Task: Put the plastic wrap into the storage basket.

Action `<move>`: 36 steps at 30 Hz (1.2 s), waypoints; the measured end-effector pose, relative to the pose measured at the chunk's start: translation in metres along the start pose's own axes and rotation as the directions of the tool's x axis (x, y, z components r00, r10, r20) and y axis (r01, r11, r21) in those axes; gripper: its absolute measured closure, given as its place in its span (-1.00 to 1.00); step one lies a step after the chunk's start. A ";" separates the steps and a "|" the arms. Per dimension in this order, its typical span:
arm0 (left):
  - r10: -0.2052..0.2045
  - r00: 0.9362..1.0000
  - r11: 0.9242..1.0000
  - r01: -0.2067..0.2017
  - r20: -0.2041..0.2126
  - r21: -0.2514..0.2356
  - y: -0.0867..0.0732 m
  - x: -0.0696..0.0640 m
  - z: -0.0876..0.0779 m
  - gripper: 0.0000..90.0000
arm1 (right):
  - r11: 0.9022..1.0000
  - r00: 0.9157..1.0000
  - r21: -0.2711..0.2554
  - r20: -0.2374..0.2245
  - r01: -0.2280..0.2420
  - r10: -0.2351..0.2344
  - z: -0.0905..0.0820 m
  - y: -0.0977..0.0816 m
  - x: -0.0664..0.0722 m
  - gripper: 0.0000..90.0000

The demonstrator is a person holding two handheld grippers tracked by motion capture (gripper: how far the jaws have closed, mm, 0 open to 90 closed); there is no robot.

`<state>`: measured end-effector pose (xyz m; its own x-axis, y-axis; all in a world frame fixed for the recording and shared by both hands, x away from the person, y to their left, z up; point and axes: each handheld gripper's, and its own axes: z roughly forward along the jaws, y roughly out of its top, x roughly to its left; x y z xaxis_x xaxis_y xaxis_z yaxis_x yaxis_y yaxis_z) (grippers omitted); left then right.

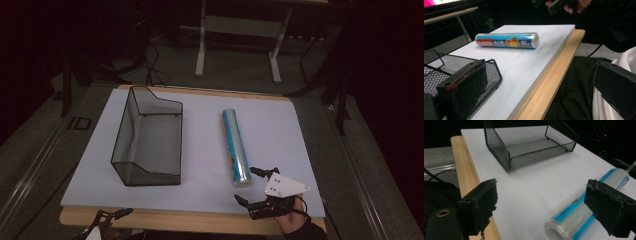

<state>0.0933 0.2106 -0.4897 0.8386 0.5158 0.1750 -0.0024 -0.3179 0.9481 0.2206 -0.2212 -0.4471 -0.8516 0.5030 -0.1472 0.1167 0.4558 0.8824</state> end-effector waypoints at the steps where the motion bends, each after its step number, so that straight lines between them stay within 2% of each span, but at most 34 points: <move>1: 0.000 1.000 1.000 0.000 0.001 -0.001 0.000 0.000 0.000 -1.00 | 1.000 1.000 -0.006 0.003 0.003 -0.003 -0.001 0.003 -0.001 -0.75; 7: 0.000 1.000 1.000 0.000 0.001 0.002 0.000 0.000 0.001 -1.00 | 1.000 1.000 -0.007 0.019 0.016 -0.016 0.001 0.019 -0.008 -0.78; 9: 0.000 1.000 1.000 0.000 0.002 0.000 0.000 0.000 0.001 -1.00 | 1.000 1.000 -0.005 0.031 0.005 -0.004 0.004 0.023 -0.012 -0.80; 13: -0.003 1.000 1.000 0.003 0.003 -0.002 0.000 0.000 0.001 -1.00 | 1.000 1.000 0.004 0.025 -0.019 0.019 0.010 0.031 -0.021 -0.81; 14: -0.004 1.000 1.000 0.004 0.003 -0.002 0.000 0.000 0.001 -1.00 | 1.000 0.999 0.005 0.041 -0.019 0.019 0.012 0.033 -0.023 -0.81; 16: -0.004 1.000 1.000 0.004 0.004 -0.002 0.000 0.000 0.001 -1.00 | 1.000 0.999 0.005 0.044 -0.023 0.023 0.016 0.037 -0.029 -0.81; 17: -0.004 1.000 1.000 0.004 0.004 -0.002 0.000 0.000 0.001 -1.00 | 1.000 0.997 0.006 0.075 -0.028 0.028 0.018 0.039 -0.031 -0.81; 19: -0.003 1.000 1.000 0.003 0.004 -0.002 0.000 0.000 0.001 -1.00 | 0.999 0.996 0.005 0.073 -0.049 0.049 0.022 0.043 -0.039 -0.82; 20: -0.002 1.000 1.000 0.002 0.004 -0.002 0.000 0.000 0.001 -1.00 | 0.998 0.994 0.003 0.092 -0.058 0.057 0.024 0.045 -0.042 -0.82; 21: -0.002 1.000 1.000 0.002 0.004 -0.002 0.000 0.000 0.001 -1.00 | 0.998 0.995 0.015 0.081 -0.063 0.061 0.026 0.047 -0.045 -0.82; 22: -0.002 1.000 1.000 0.002 0.004 -0.001 0.000 0.000 0.001 -1.00 | 0.998 0.993 0.024 0.098 -0.066 0.064 0.027 0.049 -0.048 -0.82; 23: -0.002 1.000 1.000 0.002 0.004 -0.002 0.000 0.000 0.001 -1.00 | 0.997 0.992 0.031 0.099 -0.075 0.071 0.031 0.052 -0.055 -0.82; 24: -0.002 1.000 1.000 0.002 0.005 -0.002 0.000 0.000 0.001 -1.00 | 0.997 0.992 0.031 0.099 -0.075 0.071 0.031 0.052 -0.055 -0.82; 28: -0.001 1.000 1.000 0.001 0.006 0.000 0.000 0.000 0.001 -1.00 | 0.994 0.986 0.029 0.132 -0.107 0.102 0.038 0.058 -0.069 -0.82; 30: 0.001 1.000 1.000 -0.001 0.006 0.001 0.000 0.000 0.001 -1.00 | 0.992 0.983 0.046 0.145 -0.119 0.111 0.043 0.060 -0.074 -0.82; 31: 0.002 1.000 1.000 -0.002 0.006 0.002 0.000 0.000 0.001 -1.00 | 0.988 0.980 0.063 0.154 -0.141 0.130 0.048 0.062 -0.080 -0.82; 32: 0.003 1.000 1.000 -0.003 0.007 0.001 0.000 0.000 0.001 -1.00 | 0.988 0.980 0.063 0.154 -0.141 0.130 0.048 0.062 -0.080 -0.82; 33: 0.003 1.000 1.000 -0.003 0.007 0.001 0.000 0.000 0.001 -1.00 | 0.984 0.975 0.075 0.170 -0.159 0.144 0.053 0.061 -0.085 -0.82; 35: 0.002 1.000 1.000 -0.002 0.007 -0.001 0.000 0.000 0.000 -1.00 | 0.982 0.974 0.081 0.163 -0.173 0.158 0.056 0.060 -0.088 -0.81; 36: 0.002 1.000 1.000 -0.002 0.008 -0.001 0.000 0.000 0.000 -1.00 | 0.979 0.969 0.085 0.181 -0.185 0.168 0.059 0.059 -0.091 -0.81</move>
<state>0.0931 0.2100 -0.4896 0.8428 0.5090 0.1746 -0.0046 -0.3177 0.9482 0.3353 -0.1963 -0.4080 -0.7130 0.6971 -0.0756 0.3156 0.4154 0.8531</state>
